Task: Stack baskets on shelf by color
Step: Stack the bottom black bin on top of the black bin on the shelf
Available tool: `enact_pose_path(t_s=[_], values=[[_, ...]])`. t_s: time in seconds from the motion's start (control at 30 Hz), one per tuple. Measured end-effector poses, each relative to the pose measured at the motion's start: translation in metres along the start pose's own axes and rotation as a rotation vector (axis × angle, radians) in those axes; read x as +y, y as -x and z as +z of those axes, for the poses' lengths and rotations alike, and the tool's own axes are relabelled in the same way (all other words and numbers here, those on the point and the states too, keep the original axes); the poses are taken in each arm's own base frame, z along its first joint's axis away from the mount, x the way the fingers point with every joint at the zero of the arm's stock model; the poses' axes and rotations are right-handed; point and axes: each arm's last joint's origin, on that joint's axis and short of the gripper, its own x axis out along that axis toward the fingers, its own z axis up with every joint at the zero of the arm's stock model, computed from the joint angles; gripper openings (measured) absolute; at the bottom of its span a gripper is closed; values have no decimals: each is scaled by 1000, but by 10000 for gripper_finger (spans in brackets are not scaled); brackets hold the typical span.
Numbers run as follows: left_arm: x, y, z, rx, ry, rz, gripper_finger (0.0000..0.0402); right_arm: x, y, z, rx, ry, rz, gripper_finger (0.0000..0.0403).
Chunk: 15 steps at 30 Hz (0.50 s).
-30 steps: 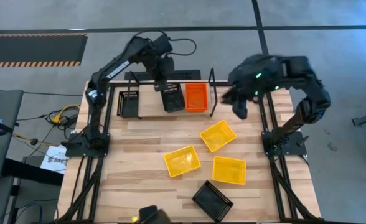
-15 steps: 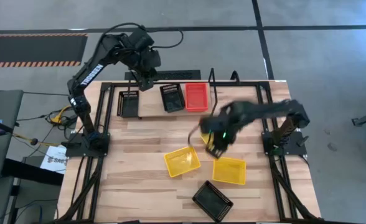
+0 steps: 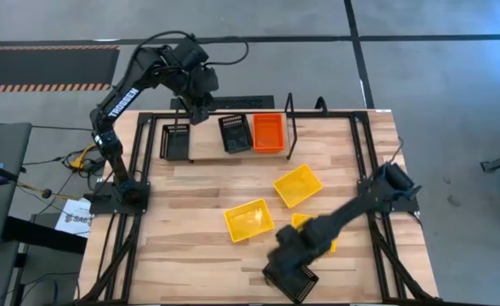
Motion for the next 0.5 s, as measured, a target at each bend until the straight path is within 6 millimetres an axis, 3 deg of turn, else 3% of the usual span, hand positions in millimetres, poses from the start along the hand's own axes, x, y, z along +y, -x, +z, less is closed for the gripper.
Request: enact_pose_path(t_s=[0.27, 0.5], values=[[0, 0, 0, -4, 59, -5, 140, -1, -51, -49, 3, -4, -136, 124], [-1, 0, 0, 1, 128, -9, 140, -16, -51, -56, -57, 20, -282, 137]])
